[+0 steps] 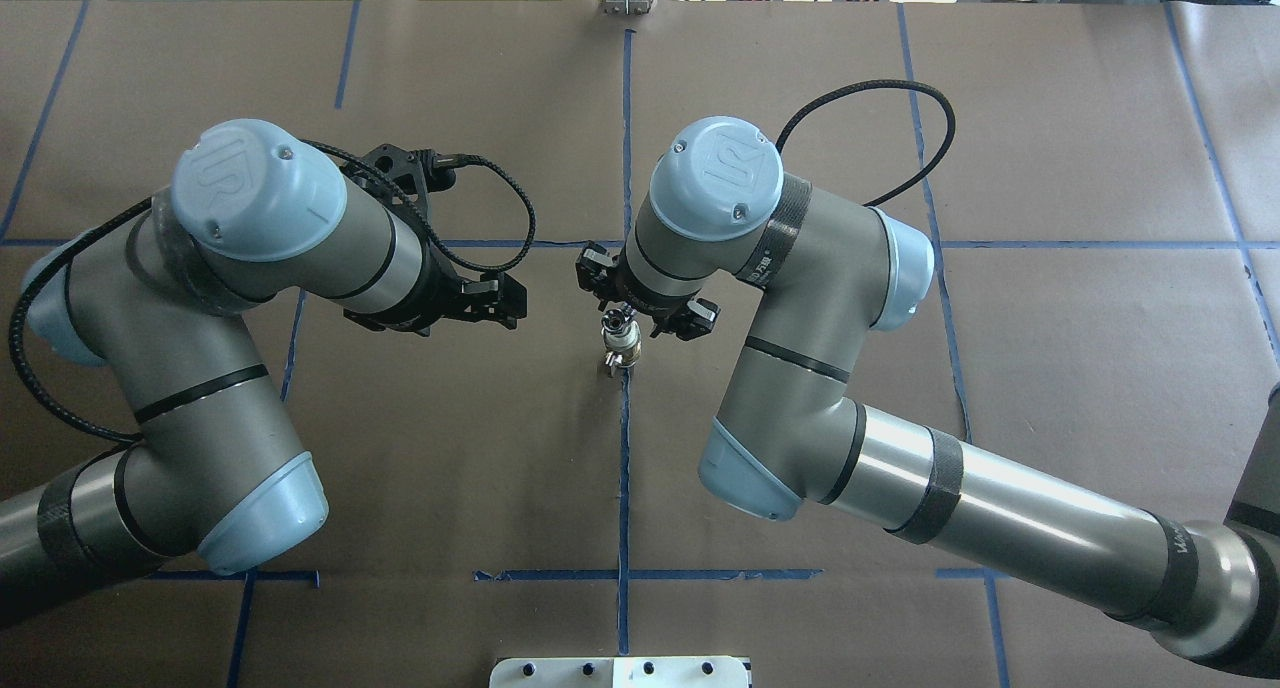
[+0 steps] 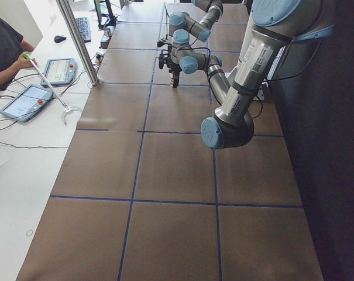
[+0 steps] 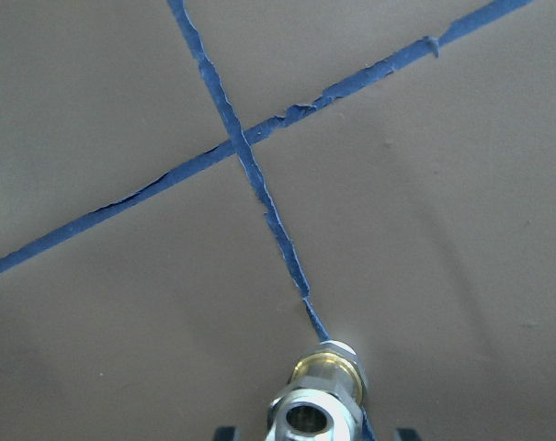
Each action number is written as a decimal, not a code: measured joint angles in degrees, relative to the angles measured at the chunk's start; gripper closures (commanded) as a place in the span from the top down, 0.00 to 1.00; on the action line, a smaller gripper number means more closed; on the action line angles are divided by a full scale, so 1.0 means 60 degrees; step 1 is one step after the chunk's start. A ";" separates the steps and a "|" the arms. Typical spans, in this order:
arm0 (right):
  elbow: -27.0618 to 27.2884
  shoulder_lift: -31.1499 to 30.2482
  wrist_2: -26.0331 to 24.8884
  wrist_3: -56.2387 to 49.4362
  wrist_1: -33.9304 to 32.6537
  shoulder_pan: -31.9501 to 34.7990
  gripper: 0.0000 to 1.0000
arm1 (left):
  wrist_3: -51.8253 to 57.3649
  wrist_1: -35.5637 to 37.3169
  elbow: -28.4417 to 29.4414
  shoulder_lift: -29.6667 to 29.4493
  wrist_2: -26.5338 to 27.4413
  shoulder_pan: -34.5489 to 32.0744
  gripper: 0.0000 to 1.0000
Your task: Assemble PPR valve and pipe with both arms
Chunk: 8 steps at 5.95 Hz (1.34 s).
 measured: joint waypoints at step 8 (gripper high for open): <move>0.4907 -0.4281 0.0938 -0.1495 -0.0651 0.2005 1.00 | 0.3118 -0.0012 -0.0909 0.2043 -0.1248 -0.1856 0.92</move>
